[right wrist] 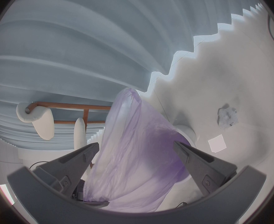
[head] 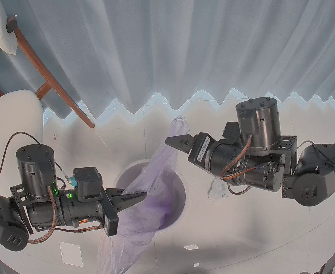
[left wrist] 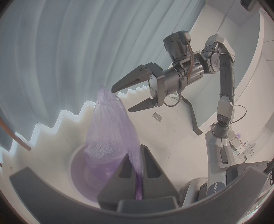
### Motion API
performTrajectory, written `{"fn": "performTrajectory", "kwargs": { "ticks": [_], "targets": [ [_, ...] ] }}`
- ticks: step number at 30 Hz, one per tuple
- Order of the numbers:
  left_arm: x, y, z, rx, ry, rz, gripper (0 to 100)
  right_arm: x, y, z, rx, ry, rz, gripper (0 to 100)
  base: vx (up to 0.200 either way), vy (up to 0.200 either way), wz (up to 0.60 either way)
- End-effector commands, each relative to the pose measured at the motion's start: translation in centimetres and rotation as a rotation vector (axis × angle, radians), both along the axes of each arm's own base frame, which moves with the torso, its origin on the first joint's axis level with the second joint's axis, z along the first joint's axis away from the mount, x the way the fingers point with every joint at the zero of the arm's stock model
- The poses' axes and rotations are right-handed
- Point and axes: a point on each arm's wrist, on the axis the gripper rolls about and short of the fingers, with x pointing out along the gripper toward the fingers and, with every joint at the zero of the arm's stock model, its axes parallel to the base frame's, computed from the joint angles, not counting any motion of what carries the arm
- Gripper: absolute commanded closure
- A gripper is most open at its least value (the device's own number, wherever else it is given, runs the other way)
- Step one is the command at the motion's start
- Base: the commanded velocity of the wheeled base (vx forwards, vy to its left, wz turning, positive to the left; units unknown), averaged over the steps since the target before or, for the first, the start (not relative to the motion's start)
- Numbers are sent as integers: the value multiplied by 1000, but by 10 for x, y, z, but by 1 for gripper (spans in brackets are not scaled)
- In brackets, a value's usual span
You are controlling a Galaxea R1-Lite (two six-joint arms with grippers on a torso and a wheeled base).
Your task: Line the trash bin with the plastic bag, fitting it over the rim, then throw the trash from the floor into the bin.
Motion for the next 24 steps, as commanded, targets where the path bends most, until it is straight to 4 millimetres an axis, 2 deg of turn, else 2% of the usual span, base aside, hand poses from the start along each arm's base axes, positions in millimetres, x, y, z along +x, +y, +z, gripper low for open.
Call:
{"fn": "performTrajectory", "kwargs": {
  "ticks": [1,16,24],
  "targets": [
    [0,0,1,-2,-4,0,100,8,6,-6,-9,11,0,0,0,0,0],
    [0,1,2,-2,-7,9,100,12,3,-12,-29,21,-42,0,0,0,0],
    [-2,2,4,-8,-15,9,100,28,-14,-4,-13,-3,-108,0,0,0,0]
  ]
}}
